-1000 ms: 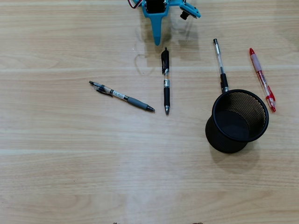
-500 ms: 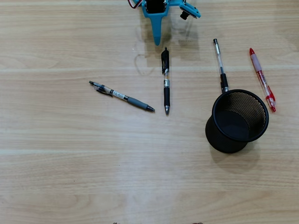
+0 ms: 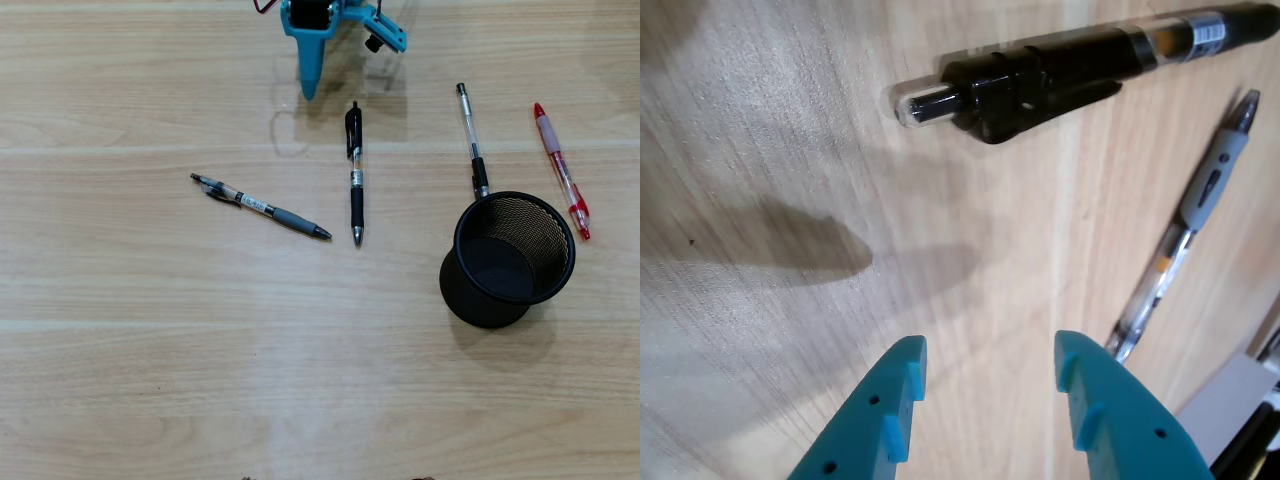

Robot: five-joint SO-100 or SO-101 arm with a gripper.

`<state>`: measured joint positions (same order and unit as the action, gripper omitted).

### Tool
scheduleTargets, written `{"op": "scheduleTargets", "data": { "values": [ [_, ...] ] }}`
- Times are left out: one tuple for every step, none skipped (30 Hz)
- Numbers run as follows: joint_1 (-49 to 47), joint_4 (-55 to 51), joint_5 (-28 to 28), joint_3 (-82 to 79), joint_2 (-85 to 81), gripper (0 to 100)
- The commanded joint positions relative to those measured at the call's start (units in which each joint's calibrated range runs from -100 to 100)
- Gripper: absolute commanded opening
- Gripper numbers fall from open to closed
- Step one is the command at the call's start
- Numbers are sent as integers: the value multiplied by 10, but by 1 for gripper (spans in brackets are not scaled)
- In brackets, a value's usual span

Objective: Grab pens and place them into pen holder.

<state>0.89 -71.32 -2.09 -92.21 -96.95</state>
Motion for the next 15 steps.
{"op": "scheduleTargets", "data": {
  "values": [
    [-16, 0, -3, -2, 9, 19],
    [-23, 3, -3, -2, 9, 20],
    [-27, 3, -3, -2, 9, 20],
    [-27, 3, -4, -2, 9, 21],
    [-22, 3, -4, -2, 9, 21],
    [-15, 4, -4, -2, 9, 21],
    [-15, 4, -4, -2, 9, 21],
    [-13, 1, -4, -2, 9, 21],
    [-13, 2, -4, -2, 9, 21],
    [-11, 3, -4, -2, 9, 21],
    [-10, 3, -4, -2, 9, 21],
    [-7, 3, -4, -2, 9, 20],
    [-6, 3, -4, -2, 9, 20],
    [-6, 4, -4, -2, 9, 20],
    [-10, 4, -1, -3, 9, 20]
  ]
}}
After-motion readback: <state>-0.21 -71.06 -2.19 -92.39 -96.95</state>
